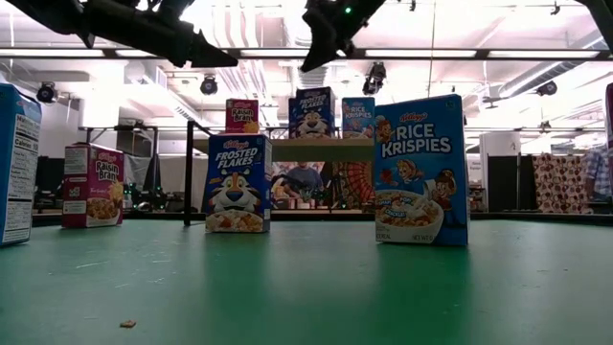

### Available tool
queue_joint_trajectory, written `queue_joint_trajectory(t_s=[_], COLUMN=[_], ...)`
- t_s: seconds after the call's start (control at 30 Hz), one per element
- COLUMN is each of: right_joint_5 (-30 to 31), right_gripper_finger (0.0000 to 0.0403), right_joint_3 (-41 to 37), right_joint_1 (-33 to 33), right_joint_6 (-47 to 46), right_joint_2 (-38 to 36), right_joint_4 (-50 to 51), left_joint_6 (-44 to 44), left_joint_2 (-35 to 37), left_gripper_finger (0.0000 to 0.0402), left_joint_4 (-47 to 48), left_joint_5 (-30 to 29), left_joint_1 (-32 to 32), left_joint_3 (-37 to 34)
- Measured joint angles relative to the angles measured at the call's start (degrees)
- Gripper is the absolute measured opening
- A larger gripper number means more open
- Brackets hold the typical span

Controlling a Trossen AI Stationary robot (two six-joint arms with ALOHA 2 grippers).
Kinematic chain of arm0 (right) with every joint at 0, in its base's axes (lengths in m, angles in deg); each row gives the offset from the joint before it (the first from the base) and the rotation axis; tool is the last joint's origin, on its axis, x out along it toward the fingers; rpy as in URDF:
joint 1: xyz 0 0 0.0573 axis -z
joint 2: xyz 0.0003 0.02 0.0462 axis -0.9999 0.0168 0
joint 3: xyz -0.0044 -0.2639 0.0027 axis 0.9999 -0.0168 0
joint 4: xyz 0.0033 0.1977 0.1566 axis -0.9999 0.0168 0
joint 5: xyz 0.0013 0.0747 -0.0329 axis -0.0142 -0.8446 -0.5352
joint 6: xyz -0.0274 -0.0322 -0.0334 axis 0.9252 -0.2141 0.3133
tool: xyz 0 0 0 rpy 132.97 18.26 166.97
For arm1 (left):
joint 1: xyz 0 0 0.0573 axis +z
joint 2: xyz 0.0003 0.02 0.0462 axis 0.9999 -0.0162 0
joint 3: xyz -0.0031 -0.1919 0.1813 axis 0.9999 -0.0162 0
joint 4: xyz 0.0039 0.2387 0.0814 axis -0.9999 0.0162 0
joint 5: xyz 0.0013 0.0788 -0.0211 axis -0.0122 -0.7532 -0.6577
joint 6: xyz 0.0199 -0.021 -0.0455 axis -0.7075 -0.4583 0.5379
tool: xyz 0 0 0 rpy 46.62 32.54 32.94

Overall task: Stack cereal on shelf
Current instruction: Put the right blue cereal box on the shelf aligned with the other blue cereal box

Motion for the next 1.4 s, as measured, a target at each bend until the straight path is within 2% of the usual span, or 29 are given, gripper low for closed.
queue_joint_trajectory(t_s=[0.17, 0.3, 0.53, 0.8, 1.4], right_joint_5=[-0.08, 0.21, 1.52, 1.55, 1.42], right_gripper_finger=[0.0009, 0.0009, 0.0009, 0.0009, 0.0009], right_joint_3=[5.17, 6.67, 3.45, -0.23, -0.41], right_joint_1=[-0.05, 0.79, 3.94, 6.03, 6.09], right_joint_6=[-1.10, -4.16, -4.23, -0.78, 3.05], right_joint_2=[-0.07, -0.10, -0.05, 0.01, 0.03], right_joint_4=[15.83, 22.56, 22.17, 14.29, 7.48], left_joint_6=[0.00, 0.00, 0.00, 0.00, 0.00], left_joint_2=[0.00, 0.00, -0.02, -0.02, -0.02], left_gripper_finger=[0.0000, 0.0000, 0.0000, 0.0000, 0.0000], left_joint_4=[0.00, 0.00, 0.00, -0.02, -0.09], left_joint_5=[0.00, 0.00, 0.00, 0.02, 0.00], left_joint_1=[0.00, 0.00, -0.01, -0.02, -0.02], left_joint_3=[-0.01, -0.01, 0.00, -0.01, -0.01])
